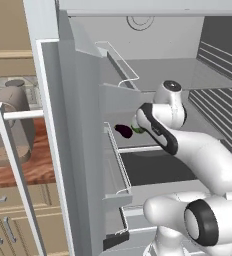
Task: Gather the avocado and eggplant from the fridge and place them on a tray on the dining counter. Then gather the steak and chicken drumstick from the fridge and place them on the other tray.
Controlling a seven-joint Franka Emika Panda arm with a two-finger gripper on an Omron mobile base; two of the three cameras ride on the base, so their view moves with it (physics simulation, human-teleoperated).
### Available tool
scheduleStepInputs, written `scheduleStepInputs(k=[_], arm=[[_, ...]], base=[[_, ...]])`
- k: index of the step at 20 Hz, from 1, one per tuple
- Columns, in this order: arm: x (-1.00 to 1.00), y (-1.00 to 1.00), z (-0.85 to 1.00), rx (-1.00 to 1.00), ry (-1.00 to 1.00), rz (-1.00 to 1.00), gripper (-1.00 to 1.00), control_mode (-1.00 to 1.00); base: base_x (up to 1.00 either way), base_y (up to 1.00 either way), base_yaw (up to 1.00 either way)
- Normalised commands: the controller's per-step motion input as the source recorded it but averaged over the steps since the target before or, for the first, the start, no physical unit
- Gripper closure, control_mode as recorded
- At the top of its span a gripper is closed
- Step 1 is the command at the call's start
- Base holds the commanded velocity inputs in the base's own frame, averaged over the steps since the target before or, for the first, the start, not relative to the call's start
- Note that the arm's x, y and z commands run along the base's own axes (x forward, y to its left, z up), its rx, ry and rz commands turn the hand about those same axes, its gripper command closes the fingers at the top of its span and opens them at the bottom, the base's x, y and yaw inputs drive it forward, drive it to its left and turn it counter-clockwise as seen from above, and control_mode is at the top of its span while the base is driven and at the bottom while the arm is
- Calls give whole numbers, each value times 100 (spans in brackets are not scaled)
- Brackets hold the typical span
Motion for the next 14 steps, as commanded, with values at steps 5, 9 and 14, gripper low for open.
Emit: scheduleStepInputs(k=[5, 9, 14], arm=[[10, 0, -23, 0, -1, 3, -100, -100], [10, 0, -4, 0, -2, 3, -100, -100], [11, 0, -5, -1, -3, 2, -100, -100]], base=[[0, 0, 0], [0, 0, 0], [0, 0, 0]])
